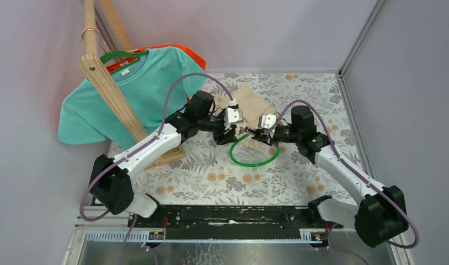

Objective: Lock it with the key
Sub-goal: Lock the lock.

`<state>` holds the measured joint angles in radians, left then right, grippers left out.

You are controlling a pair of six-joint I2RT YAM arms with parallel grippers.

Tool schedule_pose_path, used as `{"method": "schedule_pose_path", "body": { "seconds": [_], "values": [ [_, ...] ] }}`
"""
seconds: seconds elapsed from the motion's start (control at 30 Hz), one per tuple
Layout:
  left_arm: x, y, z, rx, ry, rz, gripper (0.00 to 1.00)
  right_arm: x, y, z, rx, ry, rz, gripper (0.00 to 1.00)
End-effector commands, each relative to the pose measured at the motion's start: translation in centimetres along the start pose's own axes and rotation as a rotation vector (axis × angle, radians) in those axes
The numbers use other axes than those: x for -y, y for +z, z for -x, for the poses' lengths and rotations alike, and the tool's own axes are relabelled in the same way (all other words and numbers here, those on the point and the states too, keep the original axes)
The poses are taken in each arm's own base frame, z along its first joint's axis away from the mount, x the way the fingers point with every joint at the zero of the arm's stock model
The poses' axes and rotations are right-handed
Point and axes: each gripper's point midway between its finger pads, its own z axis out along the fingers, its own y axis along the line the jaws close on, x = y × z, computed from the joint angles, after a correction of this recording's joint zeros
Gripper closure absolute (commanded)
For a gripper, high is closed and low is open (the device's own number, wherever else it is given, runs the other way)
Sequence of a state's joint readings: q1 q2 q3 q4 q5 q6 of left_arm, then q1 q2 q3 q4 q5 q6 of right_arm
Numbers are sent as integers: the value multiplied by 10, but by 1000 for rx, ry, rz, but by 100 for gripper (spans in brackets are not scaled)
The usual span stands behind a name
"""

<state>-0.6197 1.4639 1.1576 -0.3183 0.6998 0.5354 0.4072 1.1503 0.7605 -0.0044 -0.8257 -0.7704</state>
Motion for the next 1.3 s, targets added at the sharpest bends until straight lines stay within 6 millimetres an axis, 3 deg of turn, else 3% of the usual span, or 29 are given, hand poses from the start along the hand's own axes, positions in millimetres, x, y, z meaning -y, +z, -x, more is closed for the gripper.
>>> {"method": "schedule_pose_path", "body": {
  "seconds": [0.0,0.27,0.53,0.77,1.27],
  "values": [
    [-5,-25,12,-45,88,30,37,-23,2,-16,-35,62,64,100],
    [-4,-42,45,-32,111,11,35,-23,2,-17,-40,64,68,100],
    [3,-36,76,35,80,-41,36,-26,3,-20,-42,67,79,100],
    [4,-19,74,24,59,-58,42,-27,4,-21,-42,70,84,100],
    [11,-17,64,19,7,-67,58,-29,5,-23,-43,82,94,100]
  ]
}}
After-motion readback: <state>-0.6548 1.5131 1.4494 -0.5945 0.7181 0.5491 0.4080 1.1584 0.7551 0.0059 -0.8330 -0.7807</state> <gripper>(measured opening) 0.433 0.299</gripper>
